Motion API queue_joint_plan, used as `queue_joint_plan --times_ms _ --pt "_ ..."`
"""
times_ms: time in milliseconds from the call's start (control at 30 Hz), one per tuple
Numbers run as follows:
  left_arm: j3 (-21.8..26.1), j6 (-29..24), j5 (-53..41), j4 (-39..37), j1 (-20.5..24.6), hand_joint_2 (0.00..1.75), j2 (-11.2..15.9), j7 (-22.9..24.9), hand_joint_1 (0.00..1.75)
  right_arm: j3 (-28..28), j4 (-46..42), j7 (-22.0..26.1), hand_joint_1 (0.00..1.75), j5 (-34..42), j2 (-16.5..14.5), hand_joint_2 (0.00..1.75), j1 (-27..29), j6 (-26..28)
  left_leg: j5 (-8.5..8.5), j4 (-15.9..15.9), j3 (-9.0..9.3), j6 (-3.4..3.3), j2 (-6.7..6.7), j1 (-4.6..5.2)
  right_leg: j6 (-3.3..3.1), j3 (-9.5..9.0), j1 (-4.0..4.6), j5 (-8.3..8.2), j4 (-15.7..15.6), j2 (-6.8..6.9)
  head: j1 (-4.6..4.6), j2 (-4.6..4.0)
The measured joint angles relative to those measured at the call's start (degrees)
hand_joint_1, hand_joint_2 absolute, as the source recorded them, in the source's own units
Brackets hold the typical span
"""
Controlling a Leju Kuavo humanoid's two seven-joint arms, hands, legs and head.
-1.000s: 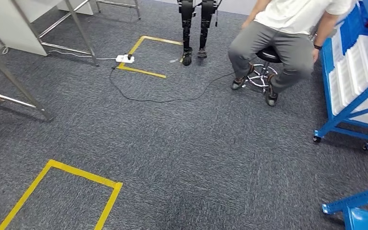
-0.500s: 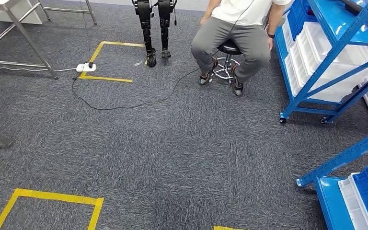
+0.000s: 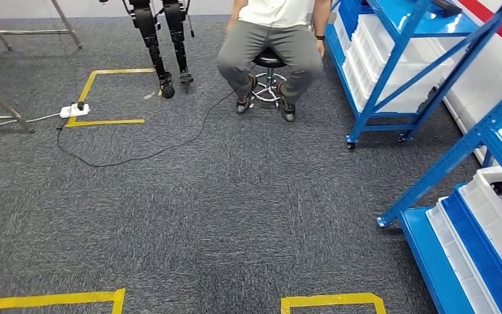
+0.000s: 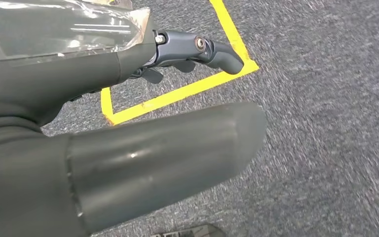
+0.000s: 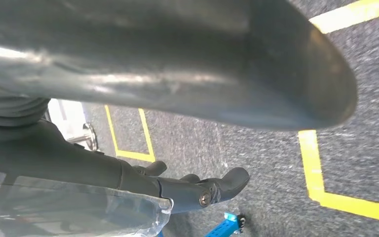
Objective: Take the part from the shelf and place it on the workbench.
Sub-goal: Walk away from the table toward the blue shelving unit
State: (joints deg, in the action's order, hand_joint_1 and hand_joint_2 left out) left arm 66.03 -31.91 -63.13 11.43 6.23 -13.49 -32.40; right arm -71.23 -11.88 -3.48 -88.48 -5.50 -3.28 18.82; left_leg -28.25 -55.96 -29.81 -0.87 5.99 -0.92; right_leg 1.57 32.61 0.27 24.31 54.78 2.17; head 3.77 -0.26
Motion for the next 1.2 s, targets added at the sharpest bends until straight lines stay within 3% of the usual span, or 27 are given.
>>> queue_joint_plan --times_ms 67,133,167,200,233,300,333,400,433,467,500,567,633,700,733,767,833,867,933,1067,1200 --pt "0.0 -0.2 -0.2 0.0 0.1 0.87 -0.1 -0.2 0.0 0.0 0.0 0.0 0.0 0.0 0.0 0.0 0.0 0.0 -2.24 -3.1 -1.21 0.38 -2.7 -0.3 -1.07 -0.51 -0.83 -0.2 -0.4 -1.18 -0.06 0.0" --pt "-0.1 -0.2 -0.5 0.0 -0.1 1.75 -0.1 -0.6 0.0 0.1 0.0 0.1 0.0 -0.2 0.1 0.0 -0.2 0.0 -6.03 -10.6 -4.74 0.53 -5.51 -0.42 -1.75 -0.67 -0.98 -0.26 -0.5 -2.45 -0.05 0.0" --pt "-0.1 -0.1 -0.5 0.0 -0.2 1.75 0.0 -0.7 0.0 0.1 0.0 0.1 0.0 -0.3 0.1 0.0 -0.2 0.0 -7.38 -14.3 -6.65 0.64 -5.96 -0.43 -1.85 -0.7 -0.91 -0.27 -0.5 -3.23 -0.05 0.0" --pt "-0.1 0.0 -0.6 0.0 -0.3 1.75 0.0 -0.8 0.0 0.2 0.0 0.1 0.0 -0.4 0.1 0.0 -0.2 0.0 -7.62 -16.4 -7.92 0.76 -6.11 -0.49 -1.84 -0.75 -0.86 -0.27 -0.5 -4.07 -0.04 0.0" --pt "-0.1 0.0 -0.7 0.0 -0.3 1.75 0.0 -0.8 0.0 0.2 0.0 0.1 0.0 -0.5 0.1 0.0 -0.2 0.0 -6.68 -16.4 -8.21 0.87 -6.16 -0.62 -1.82 -0.83 -0.89 -0.26 -0.4 -4.95 -0.03 0.0" --pt "-0.2 0.0 -0.9 0.0 -0.3 1.75 0.0 -0.6 0.0 0.4 0.0 0.1 0.0 -0.7 0.1 0.0 -0.2 0.0 -2.21 -10.3 -5.92 1.23 -7.06 -1.21 -1.64 -0.95 -1.08 -0.14 -0.1 -6.78 -0.01 0.0" --pt "-0.2 0.0 -1.0 0.0 -0.4 1.75 0.0 -0.4 0.0 0.5 0.0 0.1 0.0 -0.8 0.1 0.0 -0.3 -0.1 -0.46 -6.6 -4.35 1.49 -8.54 -1.58 -1.37 -0.82 -1.07 -0.01 0.1 -7.59 -0.01 0.0" --pt "-0.2 0.2 -1.0 0.0 -0.4 1.75 0.1 -0.2 0.0 0.6 0.0 0.1 0.0 -0.9 0.2 0.0 -0.4 -0.1 0.94 -2.1 -2.33 1.59 -11.01 -1.97 -0.59 -0.18 -0.92 0.1 0.7 -9.04 -0.04 0.0" --pt "-0.2 0.2 -1.0 -0.1 -0.4 1.75 0.1 0.1 0.0 0.6 0.0 0.1 0.0 -0.9 0.3 0.0 -0.3 -0.1 0.74 -1.7 -2.11 1.36 -11.37 -1.77 -0.14 0.19 -0.84 -0.03 0.8 -9.65 -0.07 0.0" --pt "-0.2 0.2 -1.0 -0.1 -0.3 1.75 0.1 0.4 0.0 0.7 0.0 0.1 0.0 -1.0 0.3 0.0 -0.2 -0.1 0.84 -1.5 -1.98 0.95 -10.85 -1.5 0.25 0.47 -0.83 -0.18 0.7 -10.25 -0.09 0.0" --pt "-0.2 0.1 -1.0 -0.1 -0.3 1.75 0.1 0.7 0.0 0.7 0.0 -0.1 0.0 -1.0 0.4 0.0 -0.1 -0.2 1.01 -1.3 -1.91 0.48 -10.23 -1.24 0.6 0.74 -0.93 -0.19 0.7 -9.98 -0.12 0.0" --pt "-0.2 -0.4 -1.0 -0.1 -0.2 1.75 0.1 1.1 0.0 0.8 0.0 -0.4 0.0 -1.2 0.3 0.0 0.0 -0.2 1.22 -0.9 -1.57 -0.56 -9.06 -0.97 0.83 2.2 -0.92 1.11 3.3 -6.93 0.03 0.0" --pt "-0.2 -1.0 -1.1 0.0 -0.3 1.75 0.2 1.2 0.0 0.9 0.0 -0.8 0.0 -1.2 0.0 0.0 -0.4 -0.2 1.22 -0.7 -1.45 -1.28 -7.83 -0.67 0.72 5.89 -0.91 4.13 10.8 -3.59 0.19 0.0" --pt "-0.2 -1.3 -1.1 0.0 -0.3 1.75 0.2 1.2 0.0 0.9 0.0 -1.0 0.0 -1.1 -0.2 0.0 -0.5 -0.2 1.18 -0.7 -1.53 -1.49 -6.72 -0.36 0.86 9.35 -0.98 6.42 17.9 -3.01 0.2 0.0" --pt "-0.2 -1.3 -1.2 0.0 -0.3 1.75 0.2 1.2 0.0 0.9 0.0 -1.1 0.0 -1.0 -0.3 0.0 -0.5 -0.2 1.17 -0.7 -1.53 -1.51 -6.38 -0.26 1.1 9.53 -0.99 6.41 18.6 -3.0 0.19 0.0" --pt "-0.2 -1.3 -1.3 0.0 -0.3 1.75 0.2 1.2 0.0 0.9 0.0 -1.2 0.0 -0.9 -0.3 0.0 -0.4 -0.2 1.16 -0.7 -1.48 -1.5 -6.19 -0.21 1.41 8.39 -0.99 5.5 16.7 -2.97 0.19 0.0" --pt "-0.2 -1.4 -1.4 0.0 -0.2 1.75 0.2 1.1 0.0 0.9 0.0 -1.4 0.0 -0.9 -0.3 0.0 -0.3 -0.2 1.12 -0.7 -1.37 -1.42 -6.07 -0.24 1.69 3.74 -0.82 2.59 8.2 -2.64 0.2 0.0" --pt "-0.2 -1.4 -1.5 0.0 -0.2 1.75 0.1 1.2 0.0 0.9 0.0 -1.5 0.0 -0.9 -0.3 0.0 -0.3 -0.2 1.07 -0.7 -1.36 -1.29 -6.05 -0.23 1.5 1.59 -0.49 1.48 4.2 -2.4 0.2 0.0" --pt "-0.2 -1.0 -1.5 0.0 -0.2 1.75 0.0 1.2 0.0 0.9 0.0 -1.6 0.0 -0.8 -0.3 0.0 -0.4 -0.2 1.01 -0.6 -1.38 -0.91 -6.0 -0.19 0.8 -0.46 0.28 0.75 0.4 -2.05 0.2 0.0" --pt "-0.2 -0.5 -1.5 -0.1 -0.2 1.75 -0.1 1.3 0.0 0.9 0.0 -1.7 0.0 -0.8 -0.4 0.0 -0.3 -0.2 0.73 -0.7 -1.2 -1.12 -5.87 -0.31 0.56 -0.71 -0.05 0.54 0.0 -2.11 0.06 0.0" --pt "-0.4 0.1 -2.3 -0.1 -0.2 1.75 -0.1 2.0 0.0 0.9 0.0 -1.8 0.0 -0.7 -0.4 0.0 -0.3 -0.4 0.71 -0.6 -1.15 -0.41 -5.78 -0.76 0.14 -0.48 0.11 0.81 0.6 -2.15 0.13 0.0"
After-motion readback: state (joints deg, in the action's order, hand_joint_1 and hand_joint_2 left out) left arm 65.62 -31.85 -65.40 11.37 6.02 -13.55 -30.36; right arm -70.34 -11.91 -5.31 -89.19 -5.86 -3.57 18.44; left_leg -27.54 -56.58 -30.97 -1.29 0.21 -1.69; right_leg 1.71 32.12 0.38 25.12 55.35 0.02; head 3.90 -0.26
